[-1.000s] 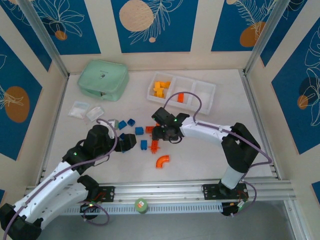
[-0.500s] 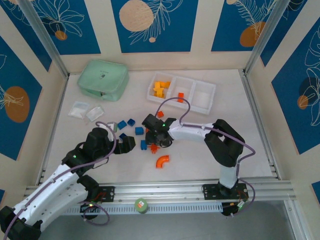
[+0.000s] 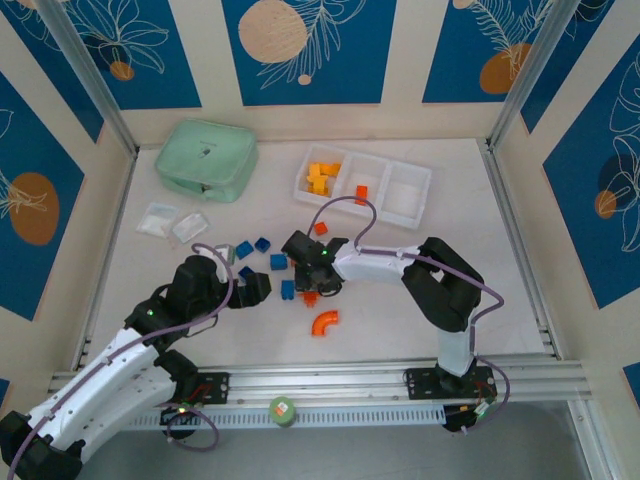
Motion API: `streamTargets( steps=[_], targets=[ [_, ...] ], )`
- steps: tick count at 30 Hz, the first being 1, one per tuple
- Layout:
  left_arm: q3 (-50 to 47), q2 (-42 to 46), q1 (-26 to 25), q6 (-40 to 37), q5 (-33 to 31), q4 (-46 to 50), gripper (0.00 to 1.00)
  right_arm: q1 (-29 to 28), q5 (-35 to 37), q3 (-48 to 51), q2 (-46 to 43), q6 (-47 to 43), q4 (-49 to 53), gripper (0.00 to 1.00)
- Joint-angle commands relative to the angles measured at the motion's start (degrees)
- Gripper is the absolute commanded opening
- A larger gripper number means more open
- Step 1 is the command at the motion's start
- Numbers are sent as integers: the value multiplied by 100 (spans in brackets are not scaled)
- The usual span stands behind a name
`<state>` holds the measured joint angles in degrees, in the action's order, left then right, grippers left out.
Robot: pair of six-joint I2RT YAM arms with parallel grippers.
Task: Sort the legos into containers by color
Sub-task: Pick up the lego from the center of the table, then place the lego in the container.
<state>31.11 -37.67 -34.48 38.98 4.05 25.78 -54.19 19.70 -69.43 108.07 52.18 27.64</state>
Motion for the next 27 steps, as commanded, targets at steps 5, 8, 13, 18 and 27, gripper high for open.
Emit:
streamTargets(
  steps=[5,8,13,18,27],
  targets=[
    [-8,-71,73,95,156,-254,99,-51,284,168,-490,-218,103,30],
    [63,-196,73,67,205,-374,99,36,353,232,-878,-400,157,29],
    [186,-596,75,23,341,-732,99,555,363,172,-1373,-894,311,29],
    [330,-1085,73,4,379,-1122,99,1464,75,-156,-1404,-1507,229,29],
    [730,-1987,86,-80,324,-1677,99,2775,-142,-1679,-137,-2157,224,29]
  ],
)
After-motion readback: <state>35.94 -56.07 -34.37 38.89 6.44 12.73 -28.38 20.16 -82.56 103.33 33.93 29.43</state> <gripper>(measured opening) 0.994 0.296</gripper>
